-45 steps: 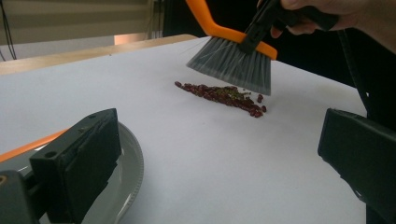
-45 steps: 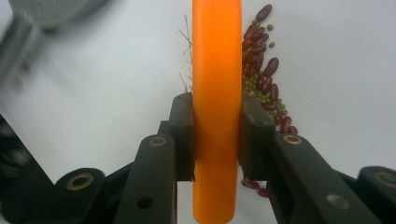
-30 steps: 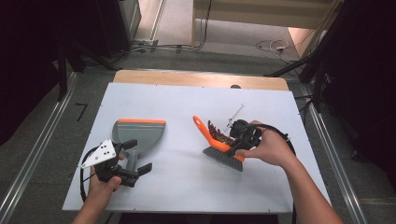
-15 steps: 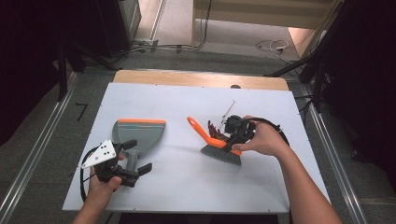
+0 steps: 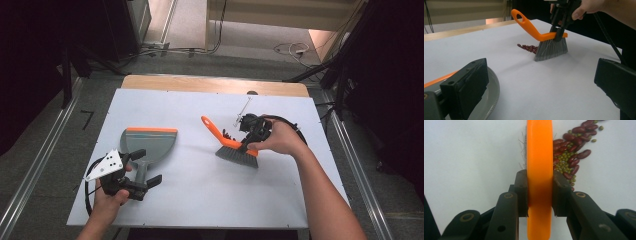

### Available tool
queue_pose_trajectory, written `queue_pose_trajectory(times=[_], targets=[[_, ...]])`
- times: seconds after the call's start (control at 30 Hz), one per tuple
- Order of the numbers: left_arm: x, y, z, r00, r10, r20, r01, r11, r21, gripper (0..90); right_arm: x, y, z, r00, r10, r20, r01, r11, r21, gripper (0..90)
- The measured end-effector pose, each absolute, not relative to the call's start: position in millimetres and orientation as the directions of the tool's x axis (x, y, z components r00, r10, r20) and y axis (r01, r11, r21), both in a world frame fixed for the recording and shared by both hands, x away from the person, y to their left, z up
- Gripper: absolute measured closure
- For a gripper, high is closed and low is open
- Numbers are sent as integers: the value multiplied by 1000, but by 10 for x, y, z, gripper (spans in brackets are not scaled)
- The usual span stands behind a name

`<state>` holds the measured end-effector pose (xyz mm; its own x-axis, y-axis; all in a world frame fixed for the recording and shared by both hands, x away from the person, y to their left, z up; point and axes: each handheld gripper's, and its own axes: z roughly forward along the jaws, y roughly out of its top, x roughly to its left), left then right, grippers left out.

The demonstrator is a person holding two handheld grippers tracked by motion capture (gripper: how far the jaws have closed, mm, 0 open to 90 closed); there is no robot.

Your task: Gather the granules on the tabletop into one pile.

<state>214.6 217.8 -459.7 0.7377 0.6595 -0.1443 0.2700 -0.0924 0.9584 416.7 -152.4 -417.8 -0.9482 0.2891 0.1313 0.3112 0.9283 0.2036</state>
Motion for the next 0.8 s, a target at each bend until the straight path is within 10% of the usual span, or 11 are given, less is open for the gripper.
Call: queue_pose_trajectory(times=[0.8], targets=[[2148, 2185, -4593, 740, 658, -140, 266, -96, 959, 0, 4496, -1511, -4151, -930, 348, 120, 366, 906, 212, 688]])
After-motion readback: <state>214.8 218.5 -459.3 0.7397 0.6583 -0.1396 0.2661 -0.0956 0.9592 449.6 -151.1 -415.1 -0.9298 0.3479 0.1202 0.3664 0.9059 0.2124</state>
